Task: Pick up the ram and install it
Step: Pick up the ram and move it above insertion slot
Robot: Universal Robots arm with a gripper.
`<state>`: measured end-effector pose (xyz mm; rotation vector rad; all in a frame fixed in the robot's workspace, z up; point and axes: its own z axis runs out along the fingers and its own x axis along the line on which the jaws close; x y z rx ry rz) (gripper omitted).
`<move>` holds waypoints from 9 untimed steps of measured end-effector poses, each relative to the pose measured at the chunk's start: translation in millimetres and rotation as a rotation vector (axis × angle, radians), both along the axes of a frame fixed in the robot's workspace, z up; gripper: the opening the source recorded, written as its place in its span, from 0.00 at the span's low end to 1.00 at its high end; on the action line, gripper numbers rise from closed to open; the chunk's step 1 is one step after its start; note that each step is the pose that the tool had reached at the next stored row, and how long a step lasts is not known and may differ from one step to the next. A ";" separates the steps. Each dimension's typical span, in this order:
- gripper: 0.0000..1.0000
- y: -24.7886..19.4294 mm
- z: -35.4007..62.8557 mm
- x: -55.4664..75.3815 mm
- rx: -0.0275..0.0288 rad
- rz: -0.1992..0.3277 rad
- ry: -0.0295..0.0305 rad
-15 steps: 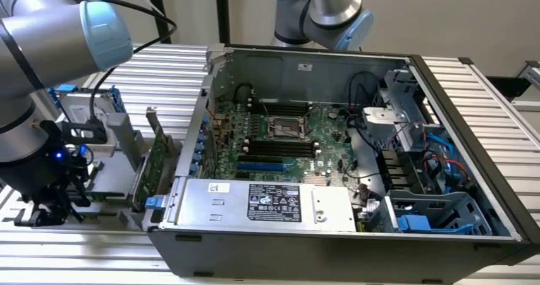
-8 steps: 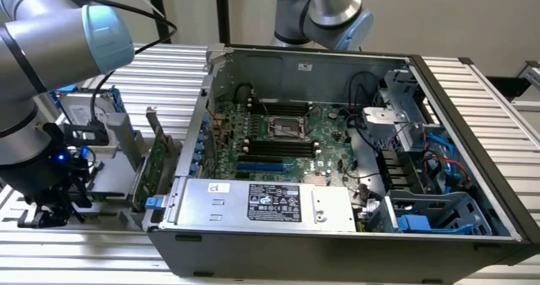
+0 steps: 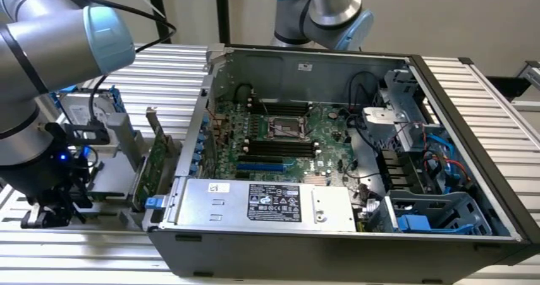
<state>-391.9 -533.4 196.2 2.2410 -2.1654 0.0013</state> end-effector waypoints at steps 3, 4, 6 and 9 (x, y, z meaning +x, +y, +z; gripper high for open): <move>0.00 0.0 -0.2 0.0 0.0001 0.003 0.0000; 0.00 0.0 -0.3 0.0 0.0000 0.003 0.0000; 0.00 0.0 -0.3 0.0 0.0000 0.003 0.0000; 0.00 0.0 -0.3 0.0 0.0001 0.003 -0.0001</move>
